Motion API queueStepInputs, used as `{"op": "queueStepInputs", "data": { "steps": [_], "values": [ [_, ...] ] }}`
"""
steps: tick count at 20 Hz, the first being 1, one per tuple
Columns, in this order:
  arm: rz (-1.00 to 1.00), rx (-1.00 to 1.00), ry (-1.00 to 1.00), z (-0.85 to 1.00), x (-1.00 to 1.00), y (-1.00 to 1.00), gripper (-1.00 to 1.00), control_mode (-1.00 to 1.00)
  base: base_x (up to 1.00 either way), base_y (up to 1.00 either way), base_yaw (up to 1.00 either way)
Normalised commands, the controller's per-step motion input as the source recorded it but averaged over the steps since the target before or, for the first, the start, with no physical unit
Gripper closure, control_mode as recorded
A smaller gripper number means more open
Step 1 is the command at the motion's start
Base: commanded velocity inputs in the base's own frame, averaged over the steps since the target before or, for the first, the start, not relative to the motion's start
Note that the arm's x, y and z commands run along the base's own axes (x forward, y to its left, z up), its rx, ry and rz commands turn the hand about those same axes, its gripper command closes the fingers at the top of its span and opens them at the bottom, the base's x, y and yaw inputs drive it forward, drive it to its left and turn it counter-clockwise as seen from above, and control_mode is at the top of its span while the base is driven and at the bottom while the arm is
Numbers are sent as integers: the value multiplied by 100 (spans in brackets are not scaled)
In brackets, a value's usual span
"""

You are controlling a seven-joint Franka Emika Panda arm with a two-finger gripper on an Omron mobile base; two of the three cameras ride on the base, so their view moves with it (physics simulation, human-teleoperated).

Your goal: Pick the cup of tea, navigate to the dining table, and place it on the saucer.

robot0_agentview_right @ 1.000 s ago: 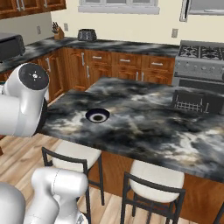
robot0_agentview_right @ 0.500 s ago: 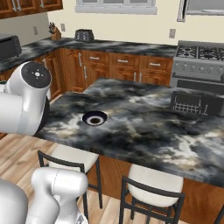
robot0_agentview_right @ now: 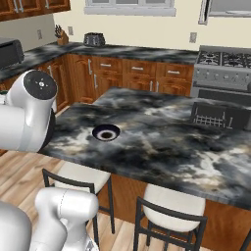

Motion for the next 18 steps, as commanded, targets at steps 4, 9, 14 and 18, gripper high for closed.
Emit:
{"op": "queueStepInputs", "data": {
  "steps": [4, 9, 14, 18],
  "values": [
    [0, 0, 0, 0, 0, 0, 100, 100, 0, 0, 0],
    [9, 0, 0, -4, 0, -25, 100, -100, 0, 0, 0],
    [31, 0, 0, -21, 13, -63, 100, -100, 0, 0, 0],
    [32, 1, -5, -1, 9, -91, 100, -100, 0, 0, 0]
  ]
}}
